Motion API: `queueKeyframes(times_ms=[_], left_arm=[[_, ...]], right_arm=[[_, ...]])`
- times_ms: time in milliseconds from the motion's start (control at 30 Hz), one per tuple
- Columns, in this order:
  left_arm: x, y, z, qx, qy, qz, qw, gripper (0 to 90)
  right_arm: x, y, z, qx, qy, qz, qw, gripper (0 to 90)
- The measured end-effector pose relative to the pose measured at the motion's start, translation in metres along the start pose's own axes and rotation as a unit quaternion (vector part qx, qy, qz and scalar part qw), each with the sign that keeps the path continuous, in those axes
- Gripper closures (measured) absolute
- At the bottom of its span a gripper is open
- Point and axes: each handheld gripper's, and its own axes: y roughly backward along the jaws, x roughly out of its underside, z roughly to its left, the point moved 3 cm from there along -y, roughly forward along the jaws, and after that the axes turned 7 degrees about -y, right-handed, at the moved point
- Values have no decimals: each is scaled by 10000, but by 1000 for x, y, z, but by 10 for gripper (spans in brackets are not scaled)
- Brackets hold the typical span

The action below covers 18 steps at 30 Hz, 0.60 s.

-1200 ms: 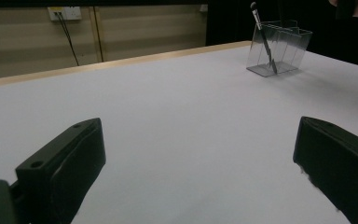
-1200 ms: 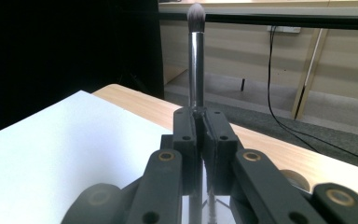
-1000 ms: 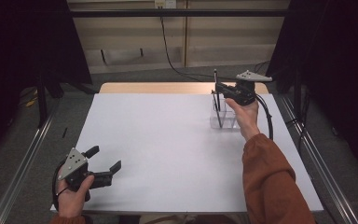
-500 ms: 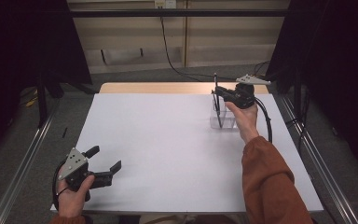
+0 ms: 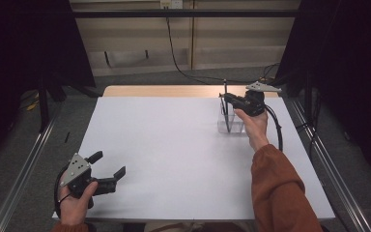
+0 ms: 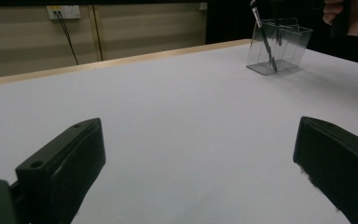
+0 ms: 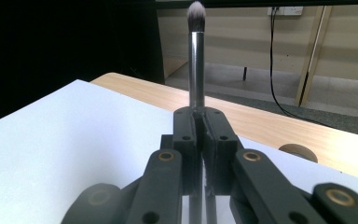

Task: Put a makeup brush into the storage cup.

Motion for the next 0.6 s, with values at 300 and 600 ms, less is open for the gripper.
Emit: queueKeyframes(times_ms=[300,600], left_arm=[[0,0,0,15,-16,10,10000,22],[0,-1,0,11,-18,16,10000,22]], right_arm=[[5,-1,0,6,19,20,10000,845],[10,-1,-3,43,-15,59,10000,843]])
